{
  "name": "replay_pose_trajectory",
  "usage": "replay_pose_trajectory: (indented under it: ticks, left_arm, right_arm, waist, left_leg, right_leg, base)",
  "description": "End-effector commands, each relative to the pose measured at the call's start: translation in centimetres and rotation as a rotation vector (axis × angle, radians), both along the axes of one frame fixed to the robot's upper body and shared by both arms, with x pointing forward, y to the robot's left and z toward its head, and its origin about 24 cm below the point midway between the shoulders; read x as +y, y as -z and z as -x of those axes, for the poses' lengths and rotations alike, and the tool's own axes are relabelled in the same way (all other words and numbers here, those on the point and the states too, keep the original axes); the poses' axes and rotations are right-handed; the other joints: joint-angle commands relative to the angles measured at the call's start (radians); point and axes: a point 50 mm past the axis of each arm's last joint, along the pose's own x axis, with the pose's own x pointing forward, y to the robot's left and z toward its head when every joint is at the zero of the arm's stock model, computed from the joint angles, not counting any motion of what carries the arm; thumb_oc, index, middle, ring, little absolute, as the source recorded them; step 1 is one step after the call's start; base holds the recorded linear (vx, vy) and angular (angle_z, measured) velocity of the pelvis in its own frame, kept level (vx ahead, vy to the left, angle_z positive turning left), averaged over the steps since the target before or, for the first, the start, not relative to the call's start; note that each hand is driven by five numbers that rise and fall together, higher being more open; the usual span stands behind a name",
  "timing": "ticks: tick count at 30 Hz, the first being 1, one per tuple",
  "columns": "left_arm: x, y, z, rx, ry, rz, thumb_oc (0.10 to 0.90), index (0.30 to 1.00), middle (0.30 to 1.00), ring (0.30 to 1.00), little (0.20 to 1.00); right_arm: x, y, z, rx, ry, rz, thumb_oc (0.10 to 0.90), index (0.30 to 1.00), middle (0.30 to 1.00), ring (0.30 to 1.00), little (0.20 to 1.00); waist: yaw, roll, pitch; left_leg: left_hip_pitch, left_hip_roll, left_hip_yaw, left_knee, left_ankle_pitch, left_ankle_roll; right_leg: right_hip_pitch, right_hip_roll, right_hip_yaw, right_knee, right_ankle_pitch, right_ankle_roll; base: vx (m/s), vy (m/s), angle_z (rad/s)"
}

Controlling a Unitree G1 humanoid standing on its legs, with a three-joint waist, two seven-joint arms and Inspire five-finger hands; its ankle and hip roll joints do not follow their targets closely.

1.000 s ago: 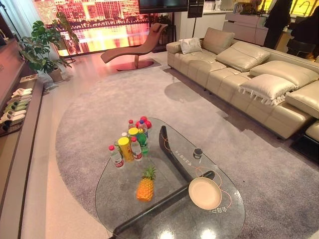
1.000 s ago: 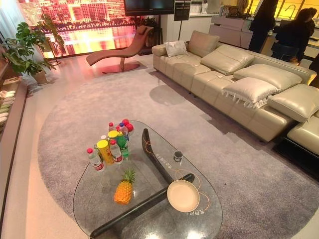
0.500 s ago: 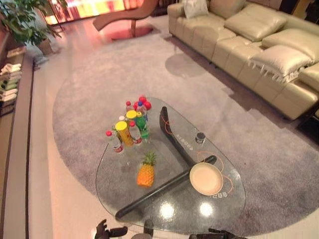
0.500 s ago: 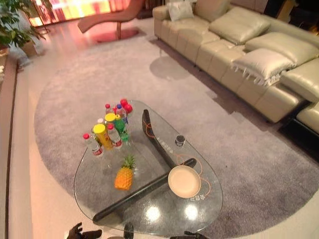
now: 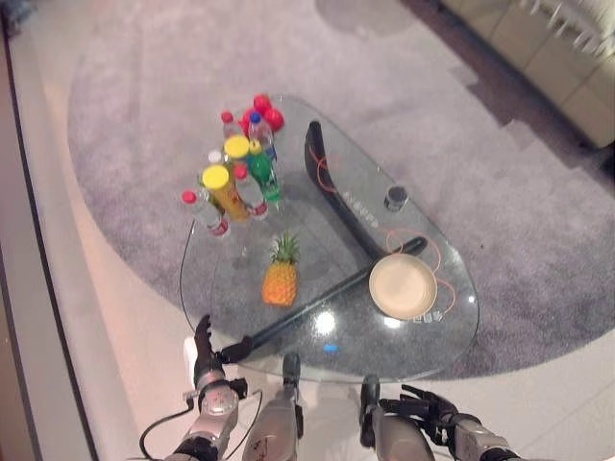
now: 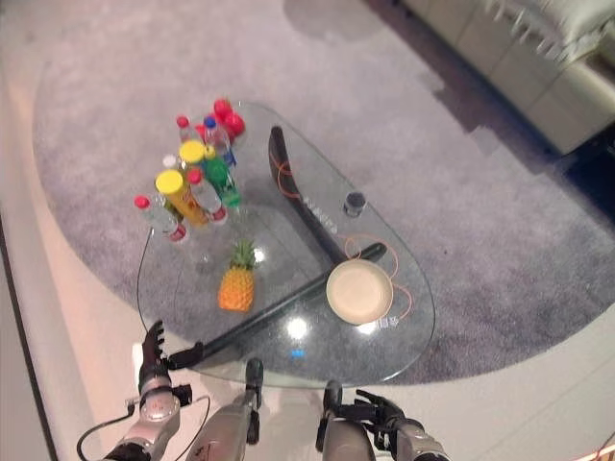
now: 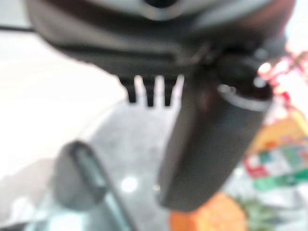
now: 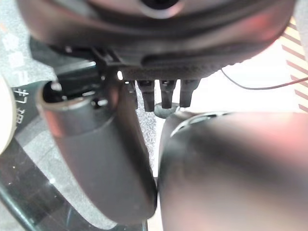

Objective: Pick up the fruit to the plate

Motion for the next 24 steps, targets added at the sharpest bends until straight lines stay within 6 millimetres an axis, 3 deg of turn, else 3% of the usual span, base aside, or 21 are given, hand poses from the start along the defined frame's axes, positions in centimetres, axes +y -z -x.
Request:
replay_pose_trajectory:
  ticks: [1,3,4,11,24]
  left_arm:
    - [0.8,-5.6,-2.9,-0.302,0.005,-0.055,0.800,0.900,0.900,0.900,0.900]
    - [0.8,-5.9,-3.1,-0.318,0.009,-0.052,0.800,0.900,0.900,0.900,0.900]
    - [0.6,-7.8,-3.9,-0.399,0.020,-0.021,0.800,0.900,0.900,0.900,0.900]
    - [-0.5,-14.5,-5.3,-0.648,0.107,0.095,0.800,0.900,0.900,0.900,0.900]
    - [-2.0,-19.1,-6.3,-0.782,0.241,0.135,0.800,0.900,0.900,0.900,0.900]
  right_arm:
    - [-0.5,0.1,1.1,0.017,-0.006,0.043,0.800,0.900,0.900,0.900,0.900]
    - [-0.5,0.1,1.1,0.012,-0.004,0.042,0.800,0.900,0.900,0.900,0.900]
    - [-0.5,-0.2,0.6,-0.017,-0.002,0.036,0.800,0.900,0.900,0.900,0.900]
    - [-0.5,-1.1,-0.4,-0.084,0.040,0.017,0.800,0.900,0.900,0.900,0.900]
    - [0.1,-1.6,-0.9,-0.131,-0.015,0.014,0.800,0.900,0.900,0.900,0.900]
  waist:
    - [0.003,-0.045,0.036]
    - [0.003,-0.045,0.039]
    - [0.003,-0.047,0.057]
    - [0.005,-0.045,0.110]
    - [-0.010,-0.058,0.110]
  left_leg:
    - [-0.033,-0.076,-0.039,0.142,-0.065,0.043]
    - [-0.036,-0.077,-0.039,0.145,-0.066,0.043]
    - [-0.053,-0.083,-0.040,0.162,-0.069,0.045]
    - [-0.109,-0.088,-0.025,0.198,-0.076,0.049]
    - [-0.246,-0.081,-0.001,0.242,-0.076,0.058]
  right_leg:
    - [-0.040,0.003,0.018,-0.051,0.145,-0.017]
    - [-0.042,0.002,0.017,-0.049,0.145,-0.017]
    - [-0.055,0.001,0.018,-0.043,0.146,-0.017]
    - [-0.100,-0.007,0.014,-0.033,0.156,-0.015]
    - [-0.237,-0.010,0.019,-0.012,0.179,-0.009]
  base:
    - [-0.05,-0.016,0.02]
    - [-0.02,-0.003,0.03]
    - [-0.04,-0.004,0.07]
    - [-0.04,0.000,0.02]
    - [0.00,0.000,0.00]
